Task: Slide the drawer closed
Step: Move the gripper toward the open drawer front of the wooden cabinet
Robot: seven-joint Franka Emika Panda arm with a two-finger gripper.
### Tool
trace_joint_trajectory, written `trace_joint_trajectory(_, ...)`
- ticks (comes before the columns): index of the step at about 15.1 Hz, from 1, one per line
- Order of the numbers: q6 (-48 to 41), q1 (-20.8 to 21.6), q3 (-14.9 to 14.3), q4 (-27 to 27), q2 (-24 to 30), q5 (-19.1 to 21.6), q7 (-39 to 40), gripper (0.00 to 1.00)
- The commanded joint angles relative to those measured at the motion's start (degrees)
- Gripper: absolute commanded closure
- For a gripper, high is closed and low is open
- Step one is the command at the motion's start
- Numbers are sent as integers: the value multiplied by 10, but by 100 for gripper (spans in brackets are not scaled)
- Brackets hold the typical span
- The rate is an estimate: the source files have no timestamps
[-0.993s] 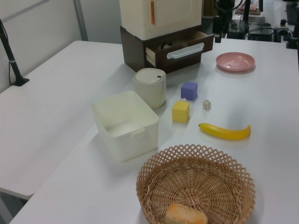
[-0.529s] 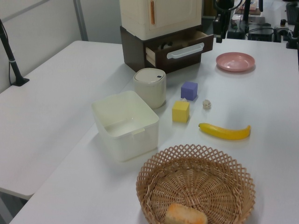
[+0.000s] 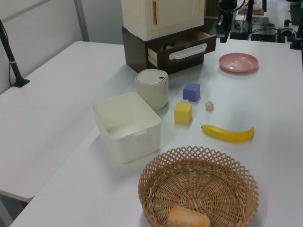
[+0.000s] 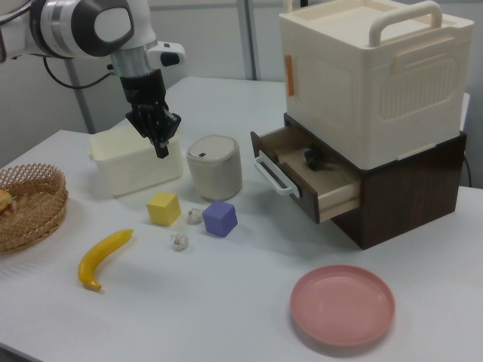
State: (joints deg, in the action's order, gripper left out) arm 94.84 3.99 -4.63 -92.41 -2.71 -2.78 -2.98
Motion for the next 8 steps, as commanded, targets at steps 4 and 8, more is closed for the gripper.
trace_joint_trajectory(4, 14, 1, -7, -8, -8, 2, -6, 100)
trace_joint_trajectory(8, 19, -19, -7, 0, -37, -3, -8, 100)
